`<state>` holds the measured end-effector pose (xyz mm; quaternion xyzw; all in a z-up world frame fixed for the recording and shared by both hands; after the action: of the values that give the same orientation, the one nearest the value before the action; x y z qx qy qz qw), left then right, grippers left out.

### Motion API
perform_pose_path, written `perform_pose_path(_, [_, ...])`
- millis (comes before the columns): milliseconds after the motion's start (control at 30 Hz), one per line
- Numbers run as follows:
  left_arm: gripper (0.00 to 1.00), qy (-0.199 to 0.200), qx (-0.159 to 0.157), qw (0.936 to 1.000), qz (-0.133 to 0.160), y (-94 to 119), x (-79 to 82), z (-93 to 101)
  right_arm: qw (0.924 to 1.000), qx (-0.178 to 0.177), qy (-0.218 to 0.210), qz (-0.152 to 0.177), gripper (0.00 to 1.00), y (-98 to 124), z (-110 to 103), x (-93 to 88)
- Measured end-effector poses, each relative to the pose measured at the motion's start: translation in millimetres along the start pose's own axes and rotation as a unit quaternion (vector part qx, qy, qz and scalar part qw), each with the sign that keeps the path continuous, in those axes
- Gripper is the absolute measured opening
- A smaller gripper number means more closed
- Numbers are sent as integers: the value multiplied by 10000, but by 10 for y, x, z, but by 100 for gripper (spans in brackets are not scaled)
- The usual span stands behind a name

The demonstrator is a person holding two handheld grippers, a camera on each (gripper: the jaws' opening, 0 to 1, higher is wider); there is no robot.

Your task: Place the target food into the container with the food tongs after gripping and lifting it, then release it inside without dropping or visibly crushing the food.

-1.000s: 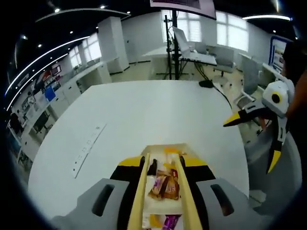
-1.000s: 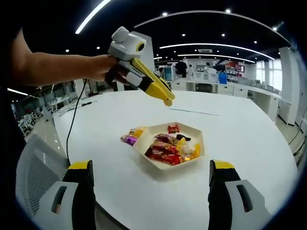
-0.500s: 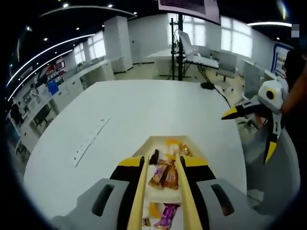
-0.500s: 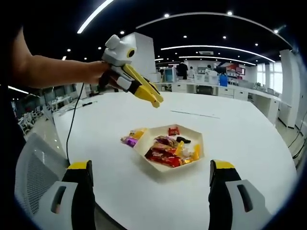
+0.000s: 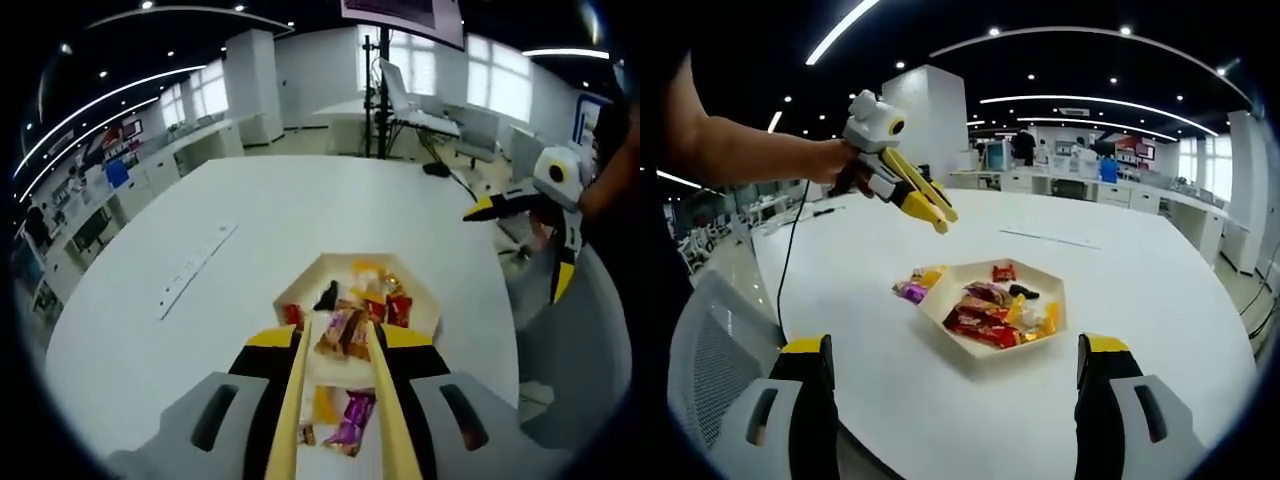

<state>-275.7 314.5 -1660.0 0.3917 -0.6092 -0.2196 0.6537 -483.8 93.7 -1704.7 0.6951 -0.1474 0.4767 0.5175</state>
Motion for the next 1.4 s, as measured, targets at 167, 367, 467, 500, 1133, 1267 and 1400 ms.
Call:
perform_pose_path(167, [27,87,-1,9999,-120,-27,-245,-9,9999,-21,104,52,99,-3,1,6])
perform_pose_path(367, [27,200,-37,9995,-248,-68,-489,-29,9993,47,149,347,99,10,7,34])
perform_pose_path(467, [27,205,-36,9993,-295,-92,-572,-30,9996,56,160,247,99,-6,0,21])
perform_pose_path(500, [27,196,-35,9994,-287,-101,-598,-22,9996,66,165,238,99,-9,-4,21])
perform_pose_path(1133, [27,-43,-189,9991,-381,-265,-836,94,9996,136,-24,233,99,2,-3,29])
perform_pose_path(1267, [27,-231,-241,9979,-557,-341,-881,141,9996,154,-40,237,99,-1,-3,30])
perform_pose_path(1400, [27,-263,-236,9974,-628,-414,-934,140,9995,147,-73,257,99,8,-1,36])
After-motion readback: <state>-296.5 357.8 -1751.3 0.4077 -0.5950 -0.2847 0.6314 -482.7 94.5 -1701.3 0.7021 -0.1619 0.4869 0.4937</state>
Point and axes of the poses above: the point that each gripper's makers call its tool centre point, and the gripper's own axes: y roughly backward along the fingers, z roughly to its right, x roughly out of its top, the point moved 9 cm from there along y, roughly backward along the fingers, and after that the axes turned 13 degrees about -z, right-handed, at the moved point
